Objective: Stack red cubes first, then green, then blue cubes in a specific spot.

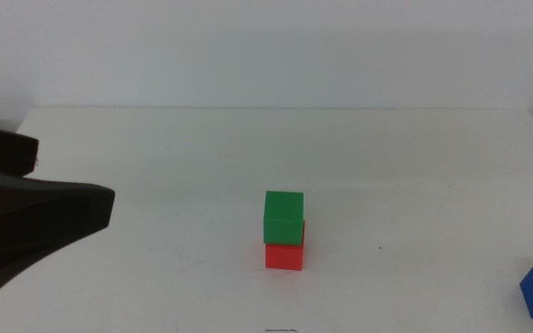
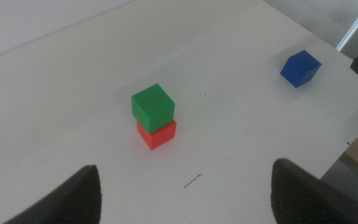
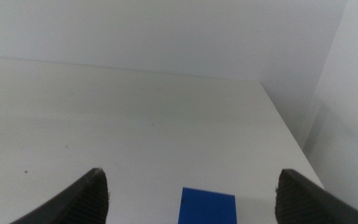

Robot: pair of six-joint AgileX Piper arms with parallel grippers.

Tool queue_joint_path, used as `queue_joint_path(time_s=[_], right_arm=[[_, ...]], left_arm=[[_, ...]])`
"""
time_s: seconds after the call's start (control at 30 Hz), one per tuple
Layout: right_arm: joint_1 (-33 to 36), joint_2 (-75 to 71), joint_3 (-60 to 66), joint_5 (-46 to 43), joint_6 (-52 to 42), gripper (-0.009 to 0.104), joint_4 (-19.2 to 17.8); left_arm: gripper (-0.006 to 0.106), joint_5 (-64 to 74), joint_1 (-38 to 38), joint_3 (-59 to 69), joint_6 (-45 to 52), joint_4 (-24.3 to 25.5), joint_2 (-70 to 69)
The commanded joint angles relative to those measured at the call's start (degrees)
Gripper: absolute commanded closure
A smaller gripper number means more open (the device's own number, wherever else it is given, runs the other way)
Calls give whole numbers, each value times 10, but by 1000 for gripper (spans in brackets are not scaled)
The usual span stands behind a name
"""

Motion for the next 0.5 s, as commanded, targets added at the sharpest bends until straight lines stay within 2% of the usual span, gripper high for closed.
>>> queue_joint_path(time_s=[0.0,0.33,0.47], right_arm=[[-3,-11,-10,-59,3,13,3],[-3,-11,-10,-74,21,13,9],[-3,-3,-31,-75,57,13,42]], left_arm=[[7,-39,-1,-13,-2,-13,0],[7,-39,-1,-13,-2,-13,0],[7,-39,-1,-13,-2,-13,0]])
